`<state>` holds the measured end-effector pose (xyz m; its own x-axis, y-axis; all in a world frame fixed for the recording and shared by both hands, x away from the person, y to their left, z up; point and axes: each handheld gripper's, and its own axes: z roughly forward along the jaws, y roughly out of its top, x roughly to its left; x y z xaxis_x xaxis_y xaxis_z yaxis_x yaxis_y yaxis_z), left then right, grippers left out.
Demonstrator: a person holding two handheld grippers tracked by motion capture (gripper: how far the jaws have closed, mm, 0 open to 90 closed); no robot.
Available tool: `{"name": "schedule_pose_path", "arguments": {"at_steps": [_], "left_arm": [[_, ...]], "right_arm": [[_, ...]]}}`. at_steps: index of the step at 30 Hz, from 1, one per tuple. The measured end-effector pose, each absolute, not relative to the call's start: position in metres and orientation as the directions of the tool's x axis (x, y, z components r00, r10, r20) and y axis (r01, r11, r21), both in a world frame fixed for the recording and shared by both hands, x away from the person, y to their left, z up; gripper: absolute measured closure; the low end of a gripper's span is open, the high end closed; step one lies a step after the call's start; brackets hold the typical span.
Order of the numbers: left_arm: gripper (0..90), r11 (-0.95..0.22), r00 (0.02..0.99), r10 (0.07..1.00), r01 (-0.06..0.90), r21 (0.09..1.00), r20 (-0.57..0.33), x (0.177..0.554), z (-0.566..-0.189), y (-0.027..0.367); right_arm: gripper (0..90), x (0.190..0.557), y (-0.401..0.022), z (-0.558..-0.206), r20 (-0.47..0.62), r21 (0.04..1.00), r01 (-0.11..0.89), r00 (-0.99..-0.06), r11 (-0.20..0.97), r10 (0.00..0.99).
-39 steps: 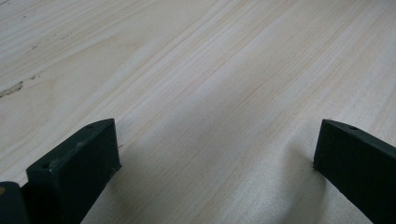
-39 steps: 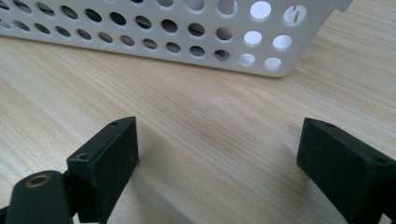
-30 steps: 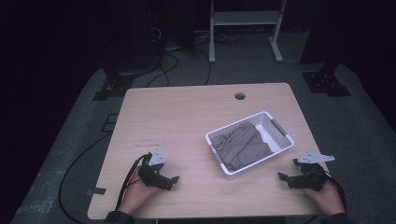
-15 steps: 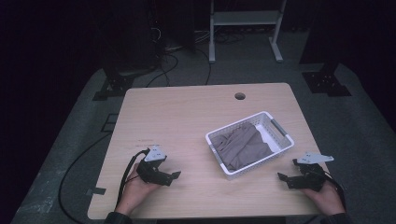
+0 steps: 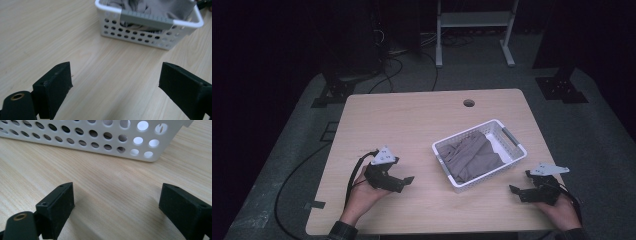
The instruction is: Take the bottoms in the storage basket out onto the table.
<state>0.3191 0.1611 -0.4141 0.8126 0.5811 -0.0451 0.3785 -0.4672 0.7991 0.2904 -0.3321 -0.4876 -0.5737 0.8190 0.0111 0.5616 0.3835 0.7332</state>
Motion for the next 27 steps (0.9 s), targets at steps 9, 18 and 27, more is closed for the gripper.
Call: {"name": "schedule_pose_path", "arguments": {"at_steps": [9,18,27], "left_arm": [[1.7,-0.465,0.830,0.557,0.351,0.813,-0.040,0.327,-0.399,0.137],[0.0,-0.466,0.848,0.530,0.312,0.828,-0.021,0.337,-0.386,0.110],[0.0,-0.499,0.873,0.487,0.276,0.821,0.004,0.349,-0.379,0.083]], "right_arm": [[11.4,0.290,-0.332,-0.488,0.011,0.733,0.561,-0.574,0.384,0.819],[11.4,0.290,-0.332,-0.488,0.011,0.734,0.561,-0.574,0.383,0.819],[11.4,0.290,-0.332,-0.488,0.012,0.734,0.562,-0.573,0.382,0.819]]}}
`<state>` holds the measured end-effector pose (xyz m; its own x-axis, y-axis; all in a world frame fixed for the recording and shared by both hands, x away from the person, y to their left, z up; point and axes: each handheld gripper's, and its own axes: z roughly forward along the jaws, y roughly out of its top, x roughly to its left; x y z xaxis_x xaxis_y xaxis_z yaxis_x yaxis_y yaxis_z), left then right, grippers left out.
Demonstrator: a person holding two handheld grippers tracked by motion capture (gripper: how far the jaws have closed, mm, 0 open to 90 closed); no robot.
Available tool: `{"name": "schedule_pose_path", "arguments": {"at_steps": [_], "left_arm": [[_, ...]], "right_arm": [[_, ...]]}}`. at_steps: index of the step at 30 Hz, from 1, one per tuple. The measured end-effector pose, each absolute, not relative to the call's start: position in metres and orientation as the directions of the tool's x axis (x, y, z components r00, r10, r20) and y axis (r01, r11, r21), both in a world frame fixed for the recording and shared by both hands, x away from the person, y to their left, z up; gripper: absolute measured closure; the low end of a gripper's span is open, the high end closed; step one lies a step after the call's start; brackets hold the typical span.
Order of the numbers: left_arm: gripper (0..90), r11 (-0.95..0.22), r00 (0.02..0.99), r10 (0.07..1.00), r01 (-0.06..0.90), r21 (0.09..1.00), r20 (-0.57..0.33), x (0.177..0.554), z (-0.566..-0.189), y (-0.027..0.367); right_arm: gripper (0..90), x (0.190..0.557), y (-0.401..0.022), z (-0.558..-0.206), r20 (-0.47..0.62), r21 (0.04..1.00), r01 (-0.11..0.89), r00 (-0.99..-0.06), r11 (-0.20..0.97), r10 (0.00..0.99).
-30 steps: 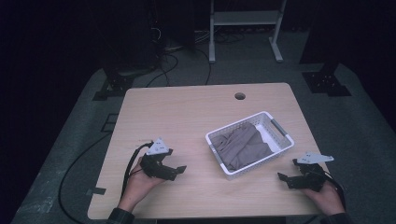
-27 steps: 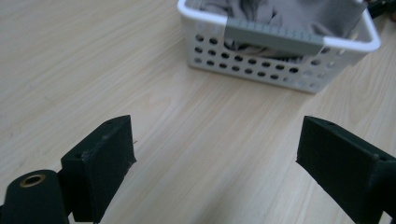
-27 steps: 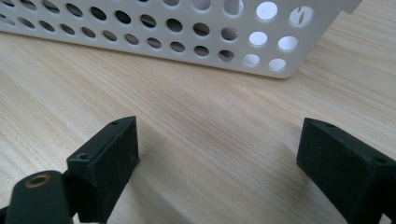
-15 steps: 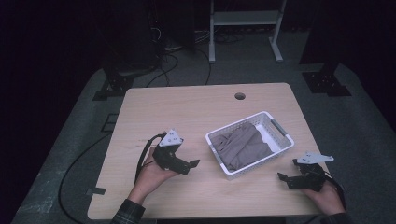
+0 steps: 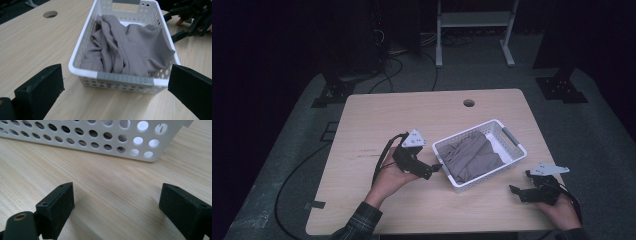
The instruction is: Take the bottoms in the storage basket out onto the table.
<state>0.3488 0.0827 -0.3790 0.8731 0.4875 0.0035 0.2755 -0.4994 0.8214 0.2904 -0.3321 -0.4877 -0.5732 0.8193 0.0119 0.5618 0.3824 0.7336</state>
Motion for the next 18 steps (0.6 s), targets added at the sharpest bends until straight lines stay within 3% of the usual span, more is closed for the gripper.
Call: {"name": "schedule_pose_path", "arguments": {"at_steps": [18], "left_arm": [[0.0,-0.588,0.904,0.426,0.253,0.768,0.029,0.385,-0.386,0.022]], "right_arm": [[11.4,0.291,-0.332,-0.488,0.011,0.734,0.560,-0.574,0.383,0.819]]}}
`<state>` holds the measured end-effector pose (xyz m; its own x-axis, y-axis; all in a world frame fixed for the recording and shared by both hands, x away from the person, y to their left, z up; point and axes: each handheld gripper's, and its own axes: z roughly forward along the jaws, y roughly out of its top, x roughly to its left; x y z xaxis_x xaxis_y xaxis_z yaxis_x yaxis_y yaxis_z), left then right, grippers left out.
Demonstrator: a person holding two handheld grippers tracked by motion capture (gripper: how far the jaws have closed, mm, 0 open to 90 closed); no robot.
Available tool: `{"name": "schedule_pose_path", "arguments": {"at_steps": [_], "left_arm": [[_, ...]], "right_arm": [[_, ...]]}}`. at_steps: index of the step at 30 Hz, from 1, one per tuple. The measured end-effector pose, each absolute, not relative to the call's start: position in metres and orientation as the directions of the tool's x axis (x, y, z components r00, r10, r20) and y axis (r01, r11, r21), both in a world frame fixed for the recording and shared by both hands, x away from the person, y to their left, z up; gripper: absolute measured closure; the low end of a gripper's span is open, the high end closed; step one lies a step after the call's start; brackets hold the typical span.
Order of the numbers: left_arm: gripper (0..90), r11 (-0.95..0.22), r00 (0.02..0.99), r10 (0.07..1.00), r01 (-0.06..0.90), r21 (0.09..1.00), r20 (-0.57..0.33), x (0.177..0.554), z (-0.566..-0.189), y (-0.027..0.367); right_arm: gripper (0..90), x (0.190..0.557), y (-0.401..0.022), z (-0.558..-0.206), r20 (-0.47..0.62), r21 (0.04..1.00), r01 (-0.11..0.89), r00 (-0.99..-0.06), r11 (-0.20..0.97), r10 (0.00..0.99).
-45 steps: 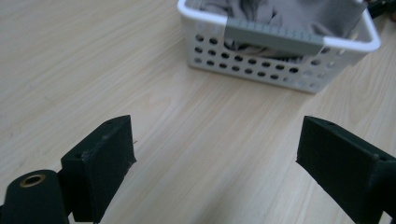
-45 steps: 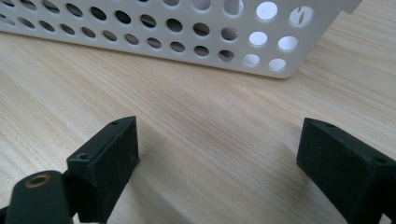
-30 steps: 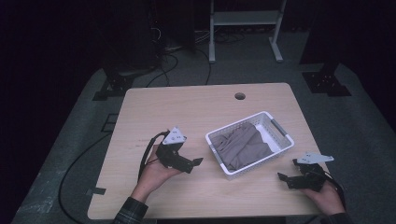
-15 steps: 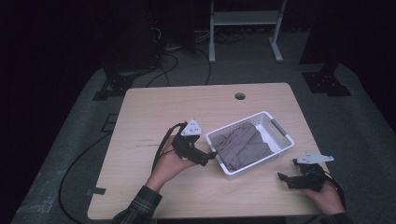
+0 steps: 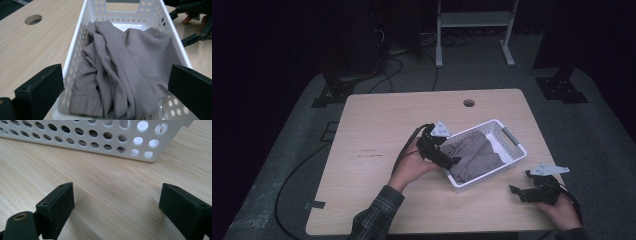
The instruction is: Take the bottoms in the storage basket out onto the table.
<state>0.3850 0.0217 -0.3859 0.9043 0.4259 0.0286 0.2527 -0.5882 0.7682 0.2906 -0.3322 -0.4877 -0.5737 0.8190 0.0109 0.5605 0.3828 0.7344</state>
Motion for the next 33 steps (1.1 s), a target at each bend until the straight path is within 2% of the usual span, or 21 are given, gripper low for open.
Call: {"name": "schedule_pose_path", "arguments": {"at_steps": [8,19,24,26,31,33], "left_arm": [[0.0,-0.671,0.918,0.394,0.254,0.697,0.044,0.397,-0.403,-0.009],[0.0,-0.740,0.917,0.397,0.291,0.606,0.045,0.410,-0.419,-0.033],[0.0,-0.777,0.924,0.377,0.277,0.566,0.066,0.412,-0.423,-0.047],[0.0,-0.809,0.927,0.368,0.278,0.518,0.076,0.415,-0.425,-0.054],[0.0,-0.834,0.924,0.375,0.302,0.462,0.072,0.420,-0.428,-0.061],[0.0,-0.853,0.920,0.378,0.304,0.424,0.101,0.421,-0.430,-0.064]], "right_arm": [[11.4,0.291,-0.332,-0.488,0.011,0.734,0.560,-0.575,0.384,0.818],[11.4,0.290,-0.332,-0.488,0.013,0.733,0.562,-0.574,0.383,0.819],[11.4,0.290,-0.332,-0.488,0.012,0.733,0.562,-0.574,0.383,0.819],[11.4,0.290,-0.332,-0.488,0.011,0.734,0.561,-0.574,0.383,0.819],[11.4,0.290,-0.332,-0.488,0.012,0.734,0.561,-0.574,0.383,0.819],[11.4,0.290,-0.332,-0.488,0.012,0.734,0.561,-0.574,0.383,0.819]]}}
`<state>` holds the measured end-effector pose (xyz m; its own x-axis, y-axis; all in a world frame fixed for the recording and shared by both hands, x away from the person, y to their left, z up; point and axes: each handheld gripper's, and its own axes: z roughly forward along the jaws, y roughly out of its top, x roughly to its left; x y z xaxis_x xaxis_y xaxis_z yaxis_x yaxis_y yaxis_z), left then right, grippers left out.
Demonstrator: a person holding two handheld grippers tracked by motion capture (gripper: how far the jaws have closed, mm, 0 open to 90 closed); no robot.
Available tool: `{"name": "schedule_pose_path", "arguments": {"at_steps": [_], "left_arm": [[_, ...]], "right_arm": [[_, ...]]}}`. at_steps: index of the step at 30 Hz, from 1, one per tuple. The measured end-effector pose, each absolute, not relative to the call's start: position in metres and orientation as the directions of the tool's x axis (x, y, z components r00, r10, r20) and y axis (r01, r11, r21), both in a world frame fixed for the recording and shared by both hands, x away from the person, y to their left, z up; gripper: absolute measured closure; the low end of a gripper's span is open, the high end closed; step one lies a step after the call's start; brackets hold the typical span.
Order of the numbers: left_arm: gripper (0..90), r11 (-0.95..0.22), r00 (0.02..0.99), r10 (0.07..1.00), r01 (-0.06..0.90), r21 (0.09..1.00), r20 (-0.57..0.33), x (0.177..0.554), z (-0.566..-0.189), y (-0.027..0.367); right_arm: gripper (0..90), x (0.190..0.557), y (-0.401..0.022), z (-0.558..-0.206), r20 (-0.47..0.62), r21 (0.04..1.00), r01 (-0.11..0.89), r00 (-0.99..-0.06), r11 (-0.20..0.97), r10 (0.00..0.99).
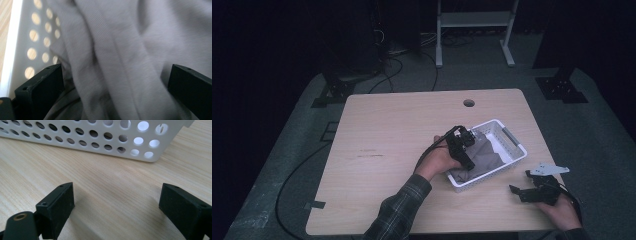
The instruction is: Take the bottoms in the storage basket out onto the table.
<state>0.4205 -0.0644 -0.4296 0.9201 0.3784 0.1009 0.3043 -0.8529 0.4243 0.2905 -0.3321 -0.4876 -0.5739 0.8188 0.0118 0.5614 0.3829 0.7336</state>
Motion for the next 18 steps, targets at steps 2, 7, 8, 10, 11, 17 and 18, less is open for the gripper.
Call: {"name": "schedule_pose_path", "arguments": {"at_steps": [2,7,8,10,11,17,18], "left_arm": [[0.0,-0.865,0.921,0.375,0.308,0.396,0.102,0.4212,-0.4310,-0.0678],[0.0,-0.857,0.914,0.403,0.358,0.372,0.050,0.4258,-0.4341,-0.0682],[0.2,-0.860,0.914,0.403,0.360,0.363,0.049,0.4261,-0.4347,-0.0686],[0.5,-0.862,0.915,0.400,0.359,0.358,0.048,0.4259,-0.4352,-0.0692],[1.6,-0.867,0.918,0.395,0.356,0.350,0.044,0.4256,-0.4358,-0.0700],[7.2,-0.877,0.922,0.386,0.354,0.326,0.035,0.4259,-0.4374,-0.0728],[9.9,-0.875,0.922,0.387,0.358,0.326,0.028,0.4261,-0.4375,-0.0726]], "right_arm": [[11.4,0.2905,-0.3322,-0.4877,0.012,0.734,0.561,-0.574,0.383,0.819],[11.4,0.2904,-0.3321,-0.4877,0.012,0.734,0.561,-0.574,0.383,0.819],[11.4,0.2904,-0.3321,-0.4877,0.011,0.734,0.561,-0.574,0.383,0.819],[11.4,0.2904,-0.3321,-0.4877,0.012,0.733,0.562,-0.574,0.383,0.819],[11.4,0.2904,-0.3321,-0.4877,0.012,0.734,0.561,-0.574,0.383,0.819],[11.4,0.2904,-0.3321,-0.4877,0.011,0.733,0.561,-0.574,0.383,0.819],[11.4,0.2904,-0.3321,-0.4877,0.011,0.733,0.561,-0.574,0.384,0.818]]}}
